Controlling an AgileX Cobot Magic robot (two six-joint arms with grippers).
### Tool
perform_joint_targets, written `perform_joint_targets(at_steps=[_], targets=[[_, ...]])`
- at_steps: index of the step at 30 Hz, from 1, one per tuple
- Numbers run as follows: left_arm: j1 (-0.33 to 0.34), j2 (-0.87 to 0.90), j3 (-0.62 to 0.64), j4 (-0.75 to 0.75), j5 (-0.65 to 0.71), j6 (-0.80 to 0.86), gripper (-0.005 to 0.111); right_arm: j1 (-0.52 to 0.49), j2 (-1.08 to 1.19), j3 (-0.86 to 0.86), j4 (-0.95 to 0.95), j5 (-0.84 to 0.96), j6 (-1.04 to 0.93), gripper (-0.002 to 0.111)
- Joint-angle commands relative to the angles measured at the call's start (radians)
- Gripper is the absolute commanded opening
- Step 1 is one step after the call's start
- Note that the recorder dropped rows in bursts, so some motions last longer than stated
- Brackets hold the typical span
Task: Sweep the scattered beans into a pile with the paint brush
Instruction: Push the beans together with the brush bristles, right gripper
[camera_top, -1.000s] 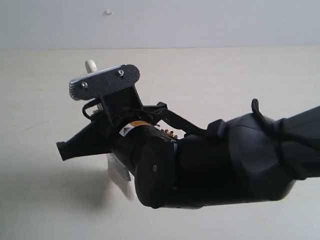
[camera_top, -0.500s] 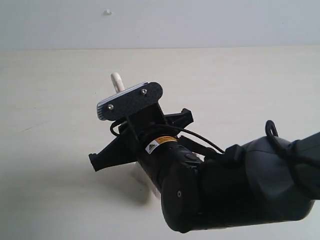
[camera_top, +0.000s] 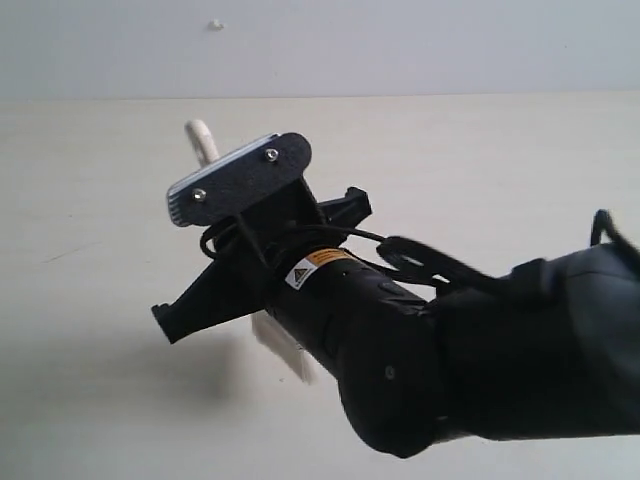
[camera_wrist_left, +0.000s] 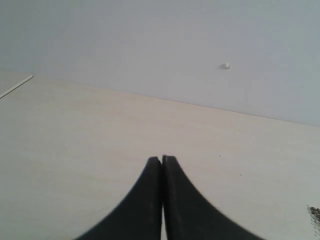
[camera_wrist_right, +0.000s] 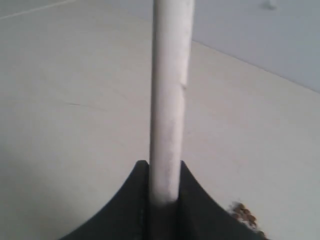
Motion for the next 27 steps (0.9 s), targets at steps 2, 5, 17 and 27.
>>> perform_joint_targets(at_steps=[2,5,17,27], targets=[[0.0,-0.005,0.002,-0.005,-0.002,-0.005,0.0,0.001,-0.126,0.006,-0.261,0.289,-0.005,0.0],[0.0,-0.005,0.002,-0.005,-0.002,-0.005,0.0,0.001,-0.168,0.016,-0.34,0.404,-0.002,0.0],[0.0,-0.005,0.002,-0.005,-0.002,-0.005,0.0,0.001,-0.312,0.245,-0.865,0.309,0.253,0.0],[0.0,-0.005,0.002,-0.005,-0.002,-0.005,0.0,-0.059,-0.317,0.353,-1.614,-0.226,0.816,0.0]])
